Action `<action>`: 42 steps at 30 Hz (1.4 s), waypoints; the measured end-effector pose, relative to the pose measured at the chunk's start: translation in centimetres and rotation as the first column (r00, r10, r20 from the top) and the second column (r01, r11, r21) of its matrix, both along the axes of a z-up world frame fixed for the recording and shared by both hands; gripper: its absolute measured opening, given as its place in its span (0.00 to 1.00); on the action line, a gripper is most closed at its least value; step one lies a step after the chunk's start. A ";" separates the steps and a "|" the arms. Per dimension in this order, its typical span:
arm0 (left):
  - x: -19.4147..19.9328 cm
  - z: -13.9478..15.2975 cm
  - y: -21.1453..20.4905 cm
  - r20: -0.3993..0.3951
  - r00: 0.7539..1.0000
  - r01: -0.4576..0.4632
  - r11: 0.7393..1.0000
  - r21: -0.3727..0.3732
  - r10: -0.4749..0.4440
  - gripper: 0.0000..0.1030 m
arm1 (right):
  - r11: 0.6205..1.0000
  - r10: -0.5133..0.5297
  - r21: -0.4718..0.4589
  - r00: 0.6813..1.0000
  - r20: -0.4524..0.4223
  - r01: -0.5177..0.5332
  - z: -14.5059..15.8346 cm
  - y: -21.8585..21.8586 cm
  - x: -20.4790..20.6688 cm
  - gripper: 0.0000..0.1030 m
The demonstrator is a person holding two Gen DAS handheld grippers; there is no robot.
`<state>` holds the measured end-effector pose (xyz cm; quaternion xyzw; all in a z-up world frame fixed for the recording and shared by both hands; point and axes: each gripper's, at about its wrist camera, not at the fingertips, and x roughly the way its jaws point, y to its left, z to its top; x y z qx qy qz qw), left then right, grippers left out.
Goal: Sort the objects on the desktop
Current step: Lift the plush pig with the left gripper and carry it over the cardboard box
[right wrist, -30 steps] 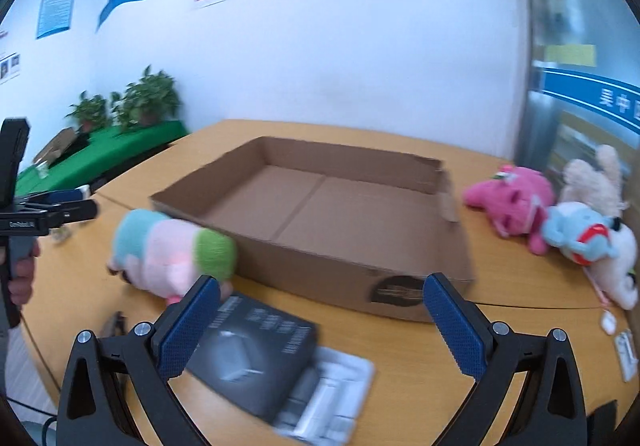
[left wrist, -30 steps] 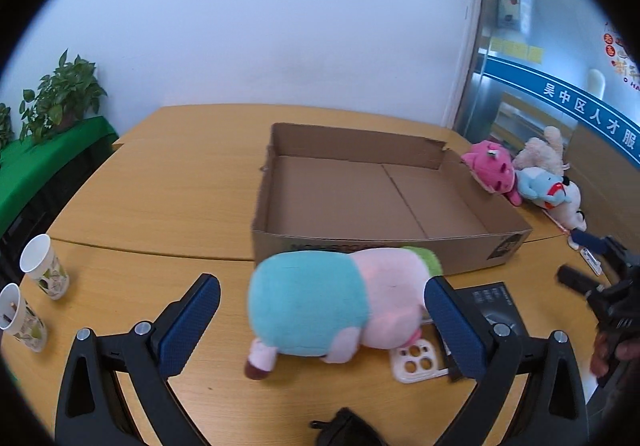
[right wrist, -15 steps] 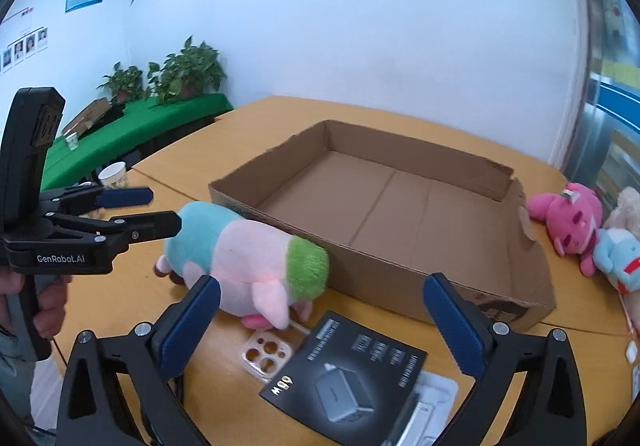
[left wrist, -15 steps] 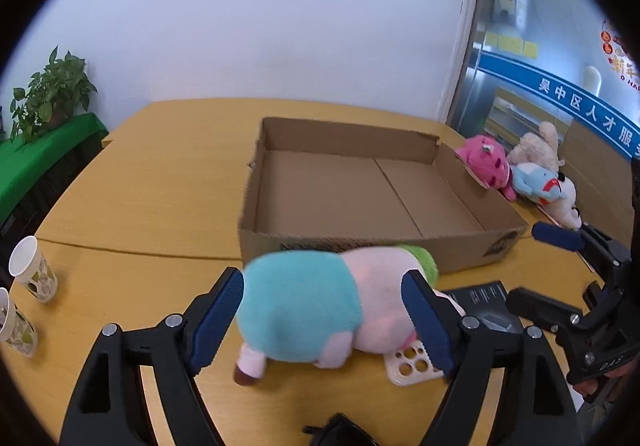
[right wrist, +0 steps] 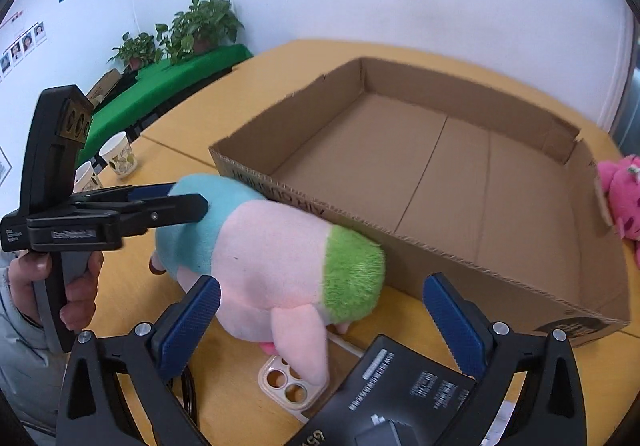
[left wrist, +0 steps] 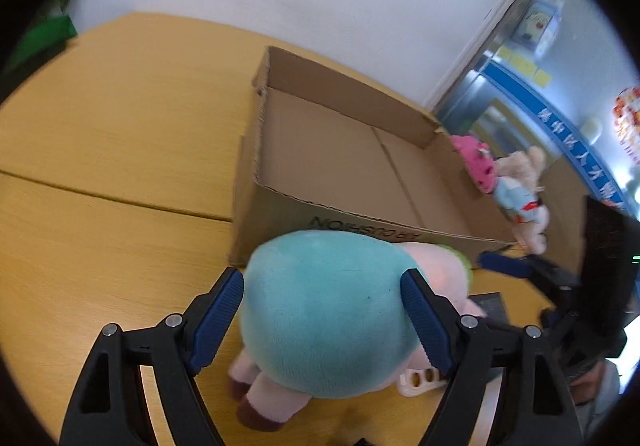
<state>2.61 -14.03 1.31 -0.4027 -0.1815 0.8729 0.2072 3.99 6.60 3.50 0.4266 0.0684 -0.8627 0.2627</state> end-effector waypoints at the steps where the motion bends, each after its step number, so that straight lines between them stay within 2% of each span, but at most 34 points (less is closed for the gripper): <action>1: 0.0 -0.1 0.0 0.003 1.000 0.006 1.000 0.010 -0.006 0.78 | 1.000 0.008 0.001 0.999 0.033 -0.008 -0.8 -0.3 -0.5 1.00; 5: 0.7 0.0 0.3 -0.004 0.999 0.039 0.999 0.005 -0.039 0.75 | 0.997 0.063 -0.046 0.989 0.131 -0.058 -2.6 -1.6 -1.6 1.00; 8: 1.8 0.3 -0.3 0.003 0.999 0.048 0.999 0.004 -0.048 0.73 | 0.996 0.082 -0.033 0.990 0.117 -0.079 -2.2 -2.6 -1.1 1.00; 12: 3.4 0.2 -2.0 -0.004 0.999 0.050 0.999 0.006 -0.050 0.73 | 0.980 0.156 -0.143 0.980 0.123 -0.138 -0.3 -1.9 0.2 1.00; 15: 2.9 -0.6 -2.7 0.047 0.999 0.026 0.999 0.034 -0.028 0.77 | 0.991 0.107 -0.088 0.987 0.121 -0.097 -1.2 -1.2 -0.5 1.00; 17: 2.4 -0.8 -2.5 0.056 0.998 0.015 0.999 0.050 -0.018 0.77 | 0.984 0.110 -0.159 0.973 0.205 -0.078 -2.4 -0.7 -1.6 1.00; 18: 2.2 -0.7 -2.0 0.044 0.999 0.022 0.999 0.041 -0.023 0.76 | 0.983 0.121 -0.163 0.969 0.214 -0.086 -2.7 -1.0 -1.7 1.00; 21: 2.4 -0.5 -1.3 0.038 0.999 0.028 1.000 -0.001 -0.027 0.75 | 0.983 0.170 -0.108 0.963 0.208 -0.150 -3.2 -2.6 -1.3 0.98; 23: 2.5 -0.4 -1.1 0.047 0.999 0.015 1.000 -0.001 -0.015 0.69 | 0.984 0.169 -0.092 0.967 0.188 -0.154 -3.2 -2.8 -0.8 0.96; 25: 2.7 0.0 -1.0 0.046 0.999 0.008 1.000 0.001 -0.008 0.65 | 0.982 0.175 -0.094 0.970 0.166 -0.161 -2.7 -2.6 -0.3 0.86; 27: 2.8 0.9 -0.6 0.032 0.999 0.004 1.000 -0.011 -0.003 0.64 | 0.982 0.170 -0.109 0.975 0.140 -0.155 -1.9 -2.1 0.1 0.82; 31: 2.9 5.0 1.1 -0.078 0.997 -0.003 0.999 -0.049 0.000 0.62 | 0.983 0.146 -0.123 0.988 0.046 -0.139 1.3 -0.8 0.7 0.80; 34: 2.0 10.0 2.7 -0.208 0.978 0.012 0.997 -0.070 -0.026 0.61 | 0.981 0.111 -0.151 0.992 -0.062 -0.119 5.3 0.8 0.7 0.80; 36: 1.1 14.0 4.0 -0.299 0.953 0.015 0.995 -0.104 -0.046 0.61 | 0.981 0.083 -0.163 0.984 -0.155 -0.108 9.0 2.2 0.5 0.80; 38: 0.3 18.6 5.4 -0.399 0.914 0.015 0.991 -0.134 -0.068 0.61 | 0.981 0.061 -0.165 0.970 -0.235 -0.101 12.8 3.4 0.0 0.80; 40: -0.1 22.2 6.2 -0.473 0.877 0.023 0.991 -0.135 -0.084 0.61 | 0.982 0.032 -0.163 0.941 -0.336 -0.092 17.6 4.8 -0.3 0.80; 42: -0.6 25.6 7.0 -0.538 0.836 0.038 0.990 -0.137 -0.107 0.61 | 0.984 0.011 -0.158 0.908 -0.419 -0.085 21.2 5.9 -0.1 0.80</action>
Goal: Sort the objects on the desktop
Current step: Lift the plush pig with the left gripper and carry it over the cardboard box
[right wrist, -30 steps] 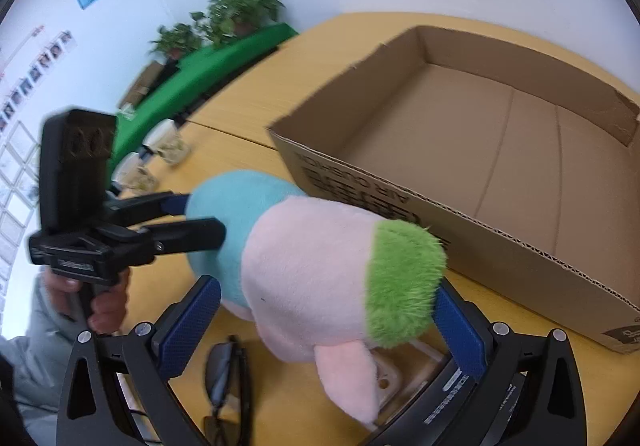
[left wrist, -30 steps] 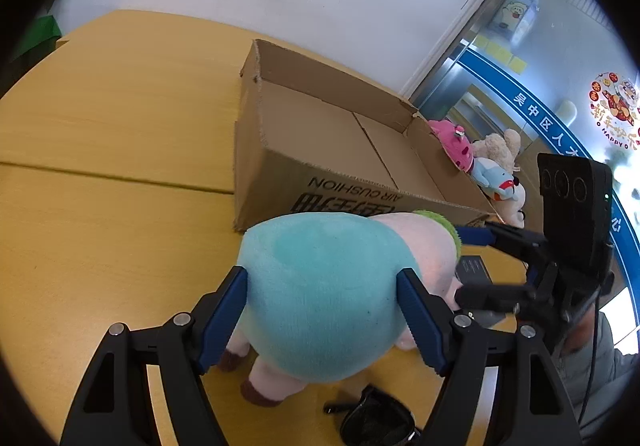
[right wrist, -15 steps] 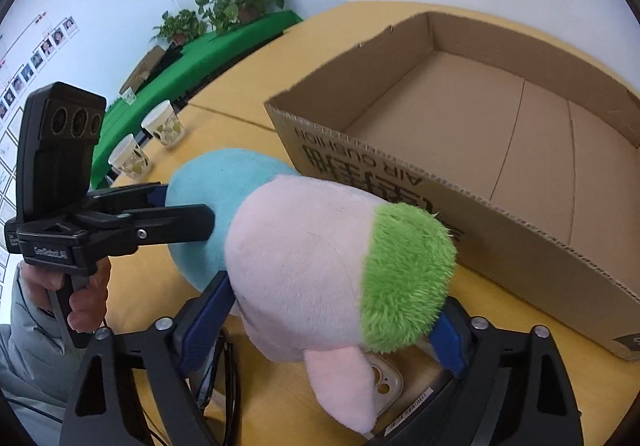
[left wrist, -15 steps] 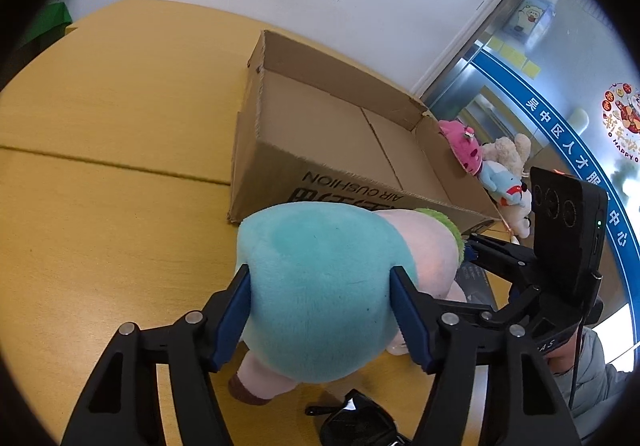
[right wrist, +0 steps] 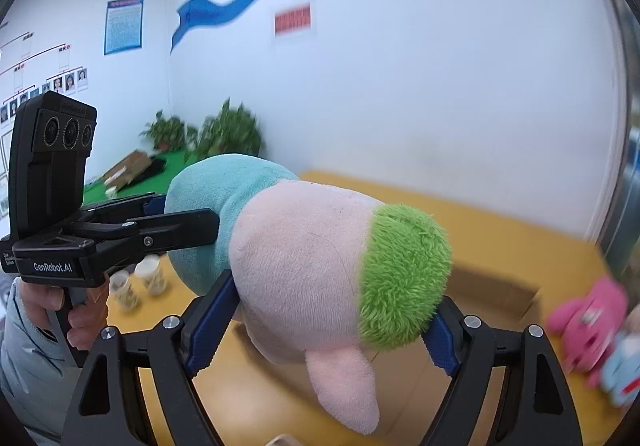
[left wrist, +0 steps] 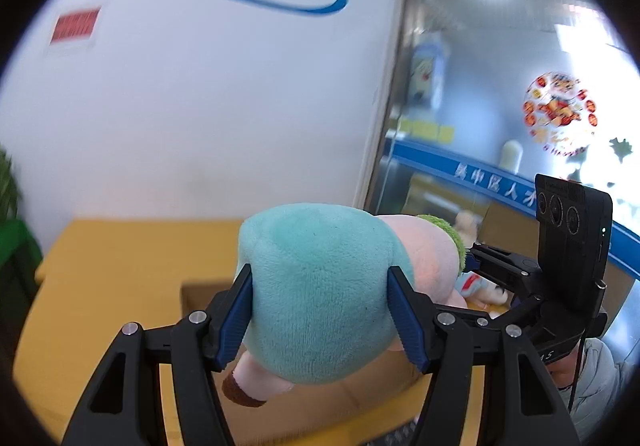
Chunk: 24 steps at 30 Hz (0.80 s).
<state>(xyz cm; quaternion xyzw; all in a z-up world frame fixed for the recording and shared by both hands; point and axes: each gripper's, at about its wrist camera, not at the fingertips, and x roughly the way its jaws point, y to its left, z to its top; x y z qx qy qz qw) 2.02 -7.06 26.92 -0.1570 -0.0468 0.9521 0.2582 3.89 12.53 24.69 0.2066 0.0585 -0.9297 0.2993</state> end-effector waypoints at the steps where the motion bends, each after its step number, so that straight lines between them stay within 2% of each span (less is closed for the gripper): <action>1: -0.1 1.3 0.3 -0.027 1.000 0.010 1.000 -0.002 -0.010 0.61 | 1.000 -0.009 -0.002 0.999 -0.033 0.009 1.4 0.5 0.1 0.80; 3: -0.7 3.4 0.9 -0.072 0.997 0.022 1.000 -0.009 -0.022 0.61 | 1.000 -0.030 -0.002 0.994 -0.109 0.030 4.6 1.5 0.1 0.80; 7: -2.7 5.6 1.7 -0.108 0.994 0.023 0.999 -0.028 -0.026 0.61 | 0.999 -0.043 -0.016 0.988 -0.149 0.041 7.2 2.7 -1.1 0.80; 10: -5.3 6.0 2.0 -0.100 0.995 0.016 0.999 -0.038 -0.020 0.61 | 0.999 -0.046 -0.028 0.989 -0.142 0.042 8.0 3.2 -3.5 0.80; 13: -7.4 4.9 1.4 -0.085 0.996 0.003 0.999 -0.047 -0.007 0.61 | 0.999 -0.034 -0.032 0.993 -0.115 0.031 7.5 3.1 -7.4 0.80; 16: -11.1 2.8 0.4 -0.024 1.000 -0.017 0.999 -0.035 0.017 0.61 | 0.999 -0.023 -0.027 0.997 -0.078 0.021 5.9 1.7 -11.4 0.80; 19: -14.7 -0.4 -0.7 0.059 0.998 -0.036 0.999 -0.028 0.038 0.61 | 1.000 -0.011 -0.018 1.000 -0.017 0.011 2.7 0.2 -16.0 0.80; 21: -17.7 -3.2 -1.3 0.143 0.988 -0.048 0.998 -0.029 0.052 0.61 | 1.000 -0.001 -0.014 0.999 0.048 0.002 -0.4 -0.6 -19.3 0.80; 24: -21.9 -7.7 -1.9 0.261 0.962 -0.070 0.997 -0.043 0.079 0.61 | 1.000 0.000 -0.008 0.989 0.145 0.001 -5.4 -1.8 -23.8 0.80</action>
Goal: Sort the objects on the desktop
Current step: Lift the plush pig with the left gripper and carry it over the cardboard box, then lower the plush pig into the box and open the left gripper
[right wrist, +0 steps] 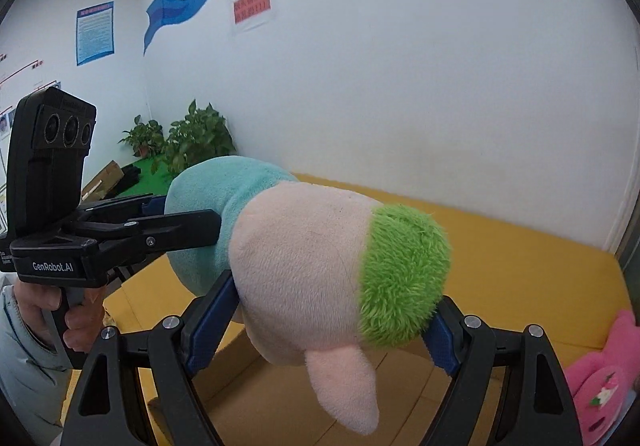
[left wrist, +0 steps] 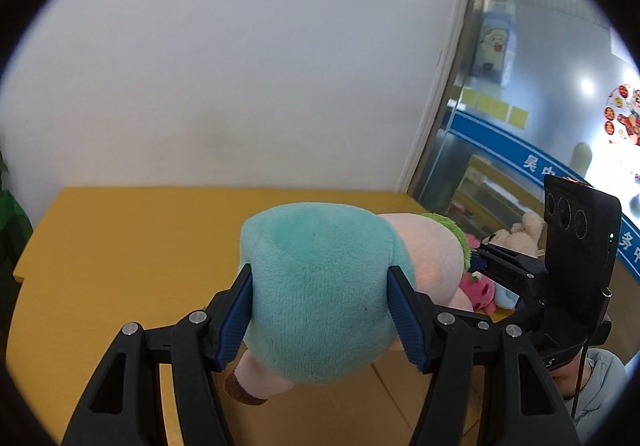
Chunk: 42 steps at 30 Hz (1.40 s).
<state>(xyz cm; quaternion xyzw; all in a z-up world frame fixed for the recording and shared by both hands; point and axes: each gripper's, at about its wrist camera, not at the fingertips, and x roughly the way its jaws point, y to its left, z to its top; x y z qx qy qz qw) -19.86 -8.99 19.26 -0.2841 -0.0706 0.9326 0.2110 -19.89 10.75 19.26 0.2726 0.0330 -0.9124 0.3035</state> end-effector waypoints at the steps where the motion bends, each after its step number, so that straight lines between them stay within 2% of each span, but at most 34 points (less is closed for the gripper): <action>1: -1.2 -1.4 -0.2 0.033 0.999 -0.009 1.000 -0.006 0.009 0.61 | 1.000 0.002 0.001 0.999 0.039 -0.002 -2.0 -0.3 -1.7 0.80; 7: -6.9 -9.0 0.3 0.210 0.976 -0.052 0.998 -0.017 0.055 0.61 | 1.000 -0.013 0.003 0.977 0.213 0.013 -11.4 -1.3 -8.5 0.80; 11: -8.1 -11.3 2.3 0.277 0.959 -0.046 0.997 -0.064 0.062 0.61 | 1.000 -0.031 0.010 0.956 0.292 0.029 -16.1 -0.9 -11.3 0.81; 17: -9.2 -13.7 1.8 0.346 0.928 -0.105 0.989 -0.109 0.137 0.62 | 0.999 -0.029 0.036 0.940 0.340 0.018 -19.7 -1.8 -12.2 0.84; 19: -8.9 -13.5 1.1 0.350 0.926 -0.120 0.989 -0.087 0.144 0.62 | 0.999 -0.033 0.041 0.940 0.339 0.020 -19.8 -2.6 -11.9 0.96; 22: -8.1 -12.7 -0.4 0.346 0.923 -0.158 0.986 -0.057 0.168 0.62 | 0.998 -0.043 0.048 0.935 0.352 0.027 -20.2 -2.6 -11.9 1.00; 26: -5.7 -10.4 -2.2 0.284 0.938 -0.194 0.980 -0.042 0.198 0.62 | 0.996 -0.075 0.076 0.935 0.348 0.052 -18.8 -1.4 -11.2 1.00; 31: 0.0 -6.8 -1.9 0.145 0.970 -0.181 0.976 -0.118 0.198 0.62 | 0.995 -0.085 0.079 0.963 0.255 0.067 -13.0 1.4 -6.9 1.00; 35: 6.0 -3.8 -0.1 0.011 0.985 -0.167 0.965 -0.203 0.173 0.64 | 0.992 -0.114 0.067 0.981 0.155 0.105 -8.1 4.3 -0.7 1.00; 38: 10.8 -2.2 0.4 -0.091 0.981 -0.189 0.947 -0.259 0.171 0.77 | 0.985 -0.154 0.086 0.985 0.071 0.148 -5.7 6.2 4.1 1.00; 40: 12.0 -1.5 2.0 -0.124 0.979 -0.192 0.944 -0.269 0.164 0.77 | 0.982 -0.175 0.083 0.984 0.019 0.172 -4.5 6.8 7.8 1.00; 42: 13.2 -1.1 2.8 -0.123 0.979 -0.187 0.947 -0.263 0.160 0.77 | 0.980 -0.186 0.076 0.983 -0.003 0.185 -4.1 7.6 10.6 1.00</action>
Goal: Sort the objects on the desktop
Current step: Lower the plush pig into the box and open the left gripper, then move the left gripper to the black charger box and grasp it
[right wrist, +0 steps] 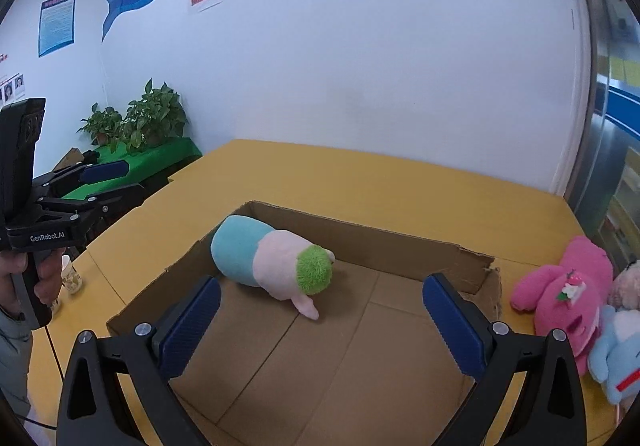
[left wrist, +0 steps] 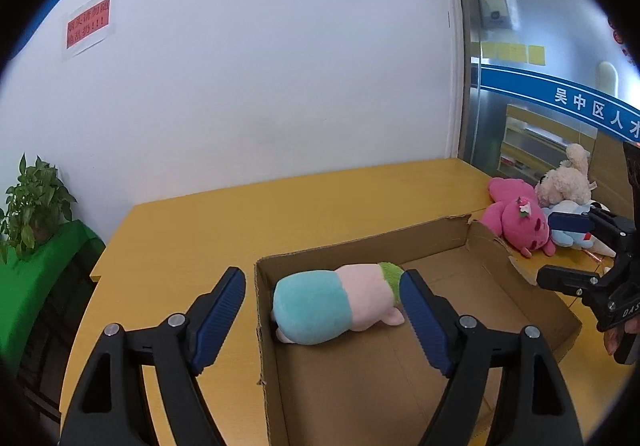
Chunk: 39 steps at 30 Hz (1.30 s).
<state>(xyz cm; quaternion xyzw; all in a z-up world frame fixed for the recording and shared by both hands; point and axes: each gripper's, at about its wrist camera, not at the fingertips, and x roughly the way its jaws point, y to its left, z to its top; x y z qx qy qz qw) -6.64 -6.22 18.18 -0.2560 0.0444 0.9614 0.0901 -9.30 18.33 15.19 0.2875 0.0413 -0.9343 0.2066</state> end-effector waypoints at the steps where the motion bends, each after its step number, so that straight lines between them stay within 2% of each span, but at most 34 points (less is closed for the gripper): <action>1: 0.4 0.0 0.3 0.005 1.000 0.001 1.000 0.004 -0.001 0.77 | 1.000 -0.001 0.003 1.000 -0.005 0.001 0.2 -0.6 0.8 1.00; 4: 1.8 -0.5 0.5 0.030 1.000 -0.001 1.000 0.006 0.001 0.77 | 1.000 0.000 0.016 1.000 0.010 0.000 -0.5 0.1 3.7 1.00; 10: 5.7 -2.0 1.3 0.065 0.998 0.001 1.000 0.030 -0.003 0.77 | 1.000 -0.004 0.021 0.997 0.075 0.002 -3.0 -1.0 6.7 1.00; 13: 7.8 -2.9 1.8 0.086 0.996 -0.008 1.000 0.026 0.006 0.77 | 0.996 -0.056 0.069 0.996 0.073 0.051 -4.1 -0.7 8.7 1.00; 16: 10.1 -3.9 2.1 0.111 0.994 0.008 0.998 0.069 -0.016 0.77 | 0.994 -0.075 0.086 0.995 0.062 0.069 -5.0 0.0 11.6 1.00; 20: 12.6 -6.3 2.8 0.174 0.982 0.052 0.991 0.122 -0.073 0.77 | 0.999 0.000 0.045 0.997 0.077 -0.003 -5.7 1.9 15.5 1.00; 23: 13.4 -8.3 3.2 0.238 0.962 0.089 0.980 0.178 -0.131 0.77 | 0.996 0.052 0.060 0.992 0.114 -0.059 -7.3 3.0 17.8 1.00; 27: 14.0 -10.5 4.0 0.292 0.933 0.121 0.949 0.291 -0.209 0.77 | 0.993 0.096 0.053 0.975 0.202 -0.109 -10.6 4.0 20.2 1.00; 31: 13.9 -12.7 6.2 0.348 0.906 0.137 0.947 0.292 -0.239 0.77 | 0.992 0.128 -0.033 0.942 0.311 -0.124 -14.4 4.0 21.1 1.00; 33: 13.7 -13.7 7.2 0.370 0.888 0.156 0.936 0.316 -0.273 0.77 | 0.991 0.134 -0.043 0.930 0.342 -0.127 -15.7 3.2 21.1 1.00; 37: 12.9 -15.6 8.6 0.413 0.851 0.174 0.917 0.359 -0.323 0.76 | 0.987 0.159 -0.061 0.931 0.329 -0.147 -16.4 1.9 21.4 0.99; 39: 12.7 -16.4 9.1 0.429 0.833 0.177 0.903 0.392 -0.349 0.69 | 0.984 0.177 -0.072 0.929 0.325 -0.162 -16.5 1.3 21.2 0.99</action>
